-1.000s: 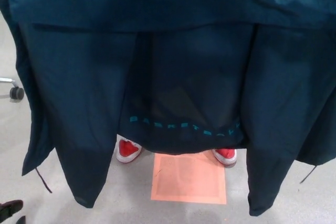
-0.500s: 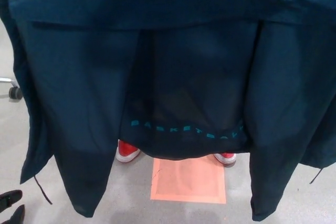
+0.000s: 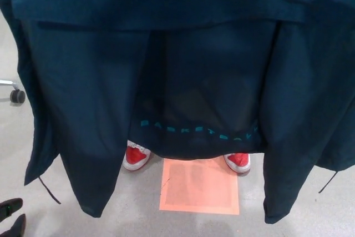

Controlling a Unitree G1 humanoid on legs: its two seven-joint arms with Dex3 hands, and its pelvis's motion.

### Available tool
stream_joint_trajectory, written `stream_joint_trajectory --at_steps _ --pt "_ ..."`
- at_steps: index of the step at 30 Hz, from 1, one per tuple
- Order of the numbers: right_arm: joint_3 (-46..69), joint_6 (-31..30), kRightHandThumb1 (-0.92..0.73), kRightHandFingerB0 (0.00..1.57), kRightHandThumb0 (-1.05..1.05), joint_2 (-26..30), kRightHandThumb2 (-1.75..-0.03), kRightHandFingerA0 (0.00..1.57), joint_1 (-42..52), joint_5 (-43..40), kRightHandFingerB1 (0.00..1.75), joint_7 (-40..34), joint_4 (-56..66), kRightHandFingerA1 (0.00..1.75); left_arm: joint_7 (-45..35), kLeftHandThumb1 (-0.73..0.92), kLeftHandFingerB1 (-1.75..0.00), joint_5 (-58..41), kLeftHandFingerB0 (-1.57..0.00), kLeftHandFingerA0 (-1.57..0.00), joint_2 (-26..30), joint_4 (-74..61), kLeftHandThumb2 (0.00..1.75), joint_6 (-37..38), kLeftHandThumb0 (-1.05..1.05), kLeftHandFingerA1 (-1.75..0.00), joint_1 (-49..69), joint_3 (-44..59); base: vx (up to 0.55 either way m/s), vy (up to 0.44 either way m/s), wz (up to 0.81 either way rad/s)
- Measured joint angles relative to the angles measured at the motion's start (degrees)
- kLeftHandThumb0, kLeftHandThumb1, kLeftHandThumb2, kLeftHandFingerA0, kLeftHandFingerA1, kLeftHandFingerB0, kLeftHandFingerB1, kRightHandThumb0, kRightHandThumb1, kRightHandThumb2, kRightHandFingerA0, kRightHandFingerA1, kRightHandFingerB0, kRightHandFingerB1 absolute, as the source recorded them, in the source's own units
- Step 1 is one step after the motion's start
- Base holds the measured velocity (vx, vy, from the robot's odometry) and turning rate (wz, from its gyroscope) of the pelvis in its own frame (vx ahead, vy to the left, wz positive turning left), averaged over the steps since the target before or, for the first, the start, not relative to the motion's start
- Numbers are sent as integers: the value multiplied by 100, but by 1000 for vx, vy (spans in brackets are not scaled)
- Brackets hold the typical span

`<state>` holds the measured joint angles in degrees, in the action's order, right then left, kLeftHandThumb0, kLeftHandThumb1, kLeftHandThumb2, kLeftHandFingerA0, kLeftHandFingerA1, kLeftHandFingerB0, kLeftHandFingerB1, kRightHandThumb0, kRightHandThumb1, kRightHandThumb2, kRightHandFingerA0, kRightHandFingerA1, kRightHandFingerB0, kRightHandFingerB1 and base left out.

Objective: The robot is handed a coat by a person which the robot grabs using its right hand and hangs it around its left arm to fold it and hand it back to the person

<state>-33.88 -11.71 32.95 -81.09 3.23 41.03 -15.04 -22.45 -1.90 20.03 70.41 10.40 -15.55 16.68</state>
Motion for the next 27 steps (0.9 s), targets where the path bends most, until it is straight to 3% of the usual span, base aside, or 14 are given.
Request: stream_joint_trajectory --at_steps 3,4,5,6,9,10,16,17,18,25,26,27 --pt "-328 -40 -57 0 -95 -257 -97 0 -312 154 0 324 -848 2 -2 57 -48 -38 -1 -1 0 0 112 0 -35 -47 -2 7 0 0 0" --pt "-406 -46 -55 0 -94 -323 -96 0 -392 194 0 419 -1075 4 -3 92 -30 -51 -14 -23 0 0 66 -1 -69 -33 -2 10 0 0 0" --pt "-494 -52 -55 0 -94 -398 -96 0 -474 238 0 533 -1334 4 -4 92 -30 -65 -14 -23 0 0 66 -1 -69 -33 -3 13 0 0 0" --pt "-566 -57 -68 0 -93 -463 -61 0 -540 284 0 643 -1560 0 -7 91 -32 -76 -16 -24 0 0 67 -2 -69 -34 -3 16 0 0 0" --pt "-668 -61 -65 0 -97 -620 -61 0 -691 359 0 920 -2098 0 -21 91 -32 -105 -19 -26 0 -1 67 -2 -70 -35 -3 24 0 0 0" --pt "-684 -62 -52 0 -93 -667 -90 0 -750 375 0 1033 -2292 1 -34 89 -32 -118 -16 -24 0 -1 67 -2 -71 -36 -3 28 0 0 0" --pt "-627 -84 -50 0 -89 -867 -90 0 -955 394 0 1644 -3195 2 -101 91 -32 -173 -15 -22 1 -7 67 -3 -68 -34 -1 67 0 0 0" --pt "-590 -92 -50 0 -90 -892 -91 0 -967 393 0 1753 -3337 1 -118 57 -48 -179 0 0 2 -8 112 -4 -35 -47 0 71 0 0 0" --pt "-563 -101 -52 0 -92 -907 -92 0 -971 394 0 1843 -3445 0 -132 91 -31 -186 -14 -22 2 -12 67 -6 -69 -34 1 76 0 0 0" --pt "-383 -85 -50 0 -89 -1066 -91 0 -978 500 0 2514 -4071 0 -192 92 -33 -236 -18 -24 26 -47 67 -32 -70 -36 42 82 0 0 0" --pt "-386 -65 -50 0 -82 -1093 -91 0 -978 557 10 2577 -4112 13 -197 91 -33 -255 -17 -26 36 -56 67 -47 -70 -37 62 81 0 0 0" --pt "-386 -39 -50 0 -82 -1113 -91 0 -978 602 10 2620 -4134 13 -199 91 -33 -269 -17 -26 44 -62 67 -52 -70 -37 78 80 0 0 0"
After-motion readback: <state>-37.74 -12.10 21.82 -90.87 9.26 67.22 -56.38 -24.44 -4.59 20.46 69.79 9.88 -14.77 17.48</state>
